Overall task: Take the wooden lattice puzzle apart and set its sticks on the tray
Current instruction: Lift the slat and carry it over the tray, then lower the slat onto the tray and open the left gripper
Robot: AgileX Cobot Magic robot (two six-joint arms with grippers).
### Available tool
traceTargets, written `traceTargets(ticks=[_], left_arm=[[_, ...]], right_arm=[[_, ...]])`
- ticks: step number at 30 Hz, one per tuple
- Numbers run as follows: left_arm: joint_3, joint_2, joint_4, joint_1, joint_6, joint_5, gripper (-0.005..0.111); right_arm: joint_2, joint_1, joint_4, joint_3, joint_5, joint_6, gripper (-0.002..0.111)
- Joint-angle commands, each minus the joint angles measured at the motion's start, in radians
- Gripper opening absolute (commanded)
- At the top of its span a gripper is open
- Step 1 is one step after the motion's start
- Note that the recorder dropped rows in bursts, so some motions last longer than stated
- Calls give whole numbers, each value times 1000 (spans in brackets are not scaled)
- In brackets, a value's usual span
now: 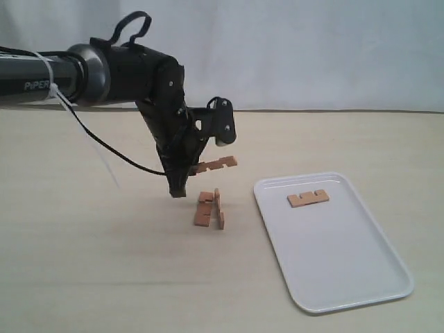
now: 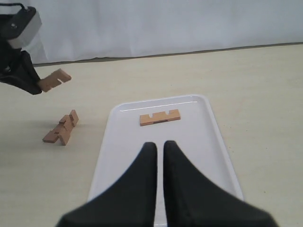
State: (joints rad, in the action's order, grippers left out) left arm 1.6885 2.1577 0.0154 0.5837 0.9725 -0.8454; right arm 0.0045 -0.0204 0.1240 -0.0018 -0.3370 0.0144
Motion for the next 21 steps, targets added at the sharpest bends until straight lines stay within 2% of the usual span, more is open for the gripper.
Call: traceTargets(ticks=[1,4,6,14,21], left_arm=[[0,-53,385,15,-8,112,0],[0,-50,691,37,-12,214,0],[0,-41,800,71,-12,267,0],[0,29,731,221,-20,387,0],[0,88,705,239,-34,421,0]], right_arm=[[-4,0,-6,2,-2,2,5],[-4,0,-6,2,-2,2,5],[-4,0,-6,2,-2,2,5],[-4,0,-6,2,-2,2,5],[-4,0,-6,2,-2,2,5]])
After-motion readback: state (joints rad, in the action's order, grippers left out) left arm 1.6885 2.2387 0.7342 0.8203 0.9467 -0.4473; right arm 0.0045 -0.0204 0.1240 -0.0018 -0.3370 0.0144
